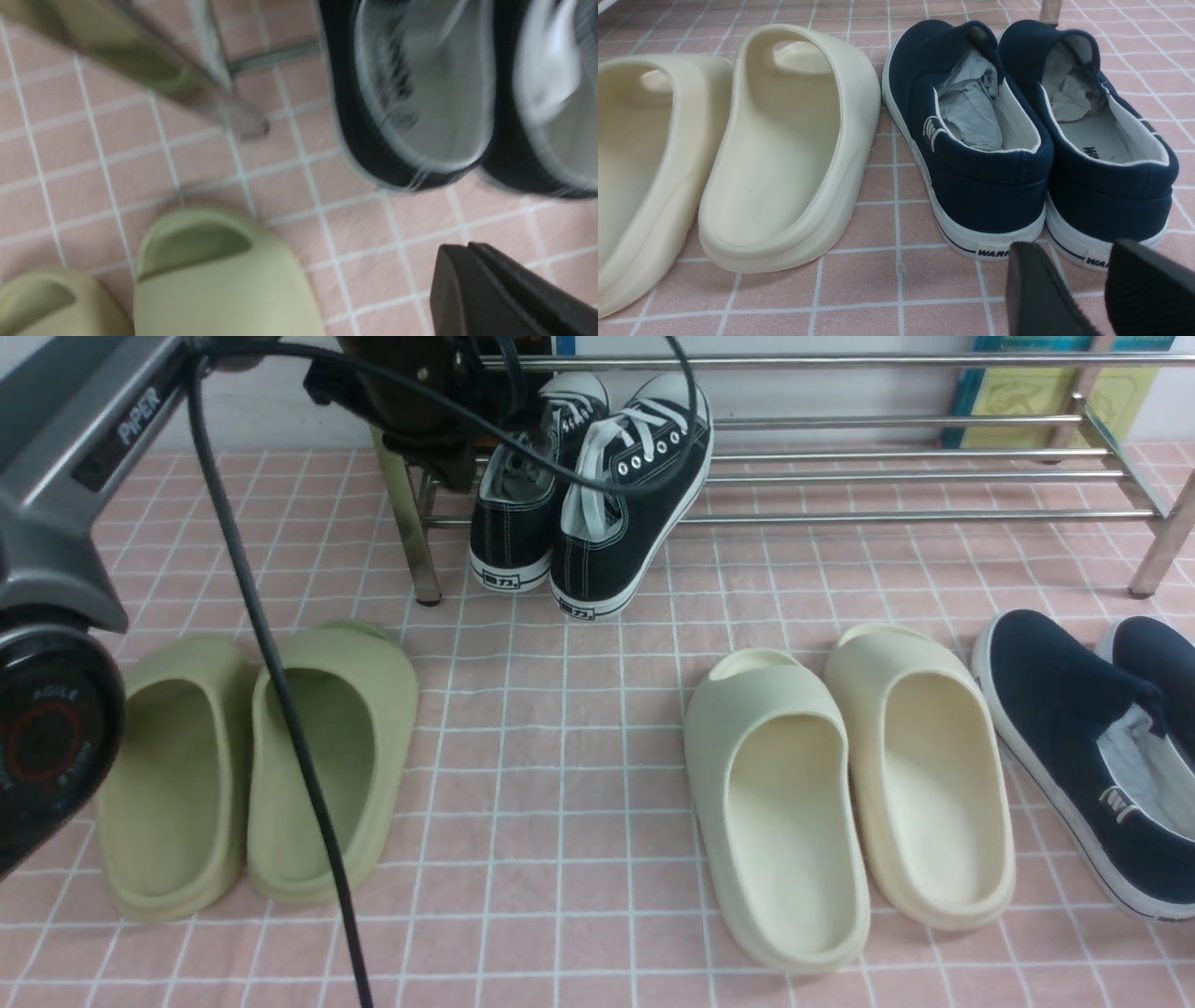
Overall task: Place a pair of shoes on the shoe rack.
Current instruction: Use the left arm to put a shoe into the shoe rack
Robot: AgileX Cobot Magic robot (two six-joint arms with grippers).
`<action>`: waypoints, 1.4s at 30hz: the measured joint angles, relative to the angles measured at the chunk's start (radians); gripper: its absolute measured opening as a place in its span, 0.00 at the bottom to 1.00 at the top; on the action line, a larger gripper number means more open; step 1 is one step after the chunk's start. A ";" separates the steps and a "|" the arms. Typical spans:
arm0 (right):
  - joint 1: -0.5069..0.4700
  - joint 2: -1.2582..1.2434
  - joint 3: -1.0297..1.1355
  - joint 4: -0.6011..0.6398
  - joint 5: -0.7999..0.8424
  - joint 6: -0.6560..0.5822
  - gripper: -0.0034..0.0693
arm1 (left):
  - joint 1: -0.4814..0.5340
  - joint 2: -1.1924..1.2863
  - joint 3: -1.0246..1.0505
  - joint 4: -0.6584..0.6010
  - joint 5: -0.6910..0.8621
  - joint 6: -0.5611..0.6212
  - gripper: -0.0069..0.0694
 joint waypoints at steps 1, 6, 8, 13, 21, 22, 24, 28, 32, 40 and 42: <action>0.000 0.000 0.000 0.000 0.000 0.000 0.38 | 0.001 0.027 0.015 -0.002 0.006 0.007 0.09; 0.000 0.000 0.000 0.000 0.000 0.000 0.38 | 0.001 0.151 0.037 -0.102 -0.031 0.015 0.09; 0.000 0.000 0.000 0.000 0.000 0.000 0.38 | 0.001 0.175 0.037 -0.135 -0.065 0.015 0.09; 0.000 0.000 0.000 0.000 0.000 0.000 0.38 | 0.001 0.193 0.038 -0.251 -0.178 0.015 0.09; 0.000 0.000 0.000 0.000 0.000 0.000 0.38 | -0.001 0.194 0.040 -0.352 -0.300 0.015 0.09; 0.000 0.000 0.000 0.000 0.000 0.000 0.38 | -0.001 0.194 0.040 -0.371 -0.322 0.015 0.09; 0.000 0.000 0.000 0.000 0.000 0.000 0.38 | -0.001 0.194 0.040 -0.378 -0.339 0.015 0.09; 0.000 0.000 0.000 -0.002 0.000 0.000 0.38 | -0.001 0.194 0.040 -0.378 -0.347 0.016 0.09; 0.000 0.000 0.000 0.000 0.000 0.000 0.38 | -0.001 0.177 0.040 -0.373 -0.324 0.042 0.10; 0.000 0.000 0.000 -0.002 0.000 0.000 0.38 | 0.000 0.049 0.037 -0.266 -0.216 0.065 0.10; 0.000 0.000 0.000 -0.002 0.000 0.000 0.38 | 0.000 0.016 0.037 -0.221 -0.188 0.065 0.11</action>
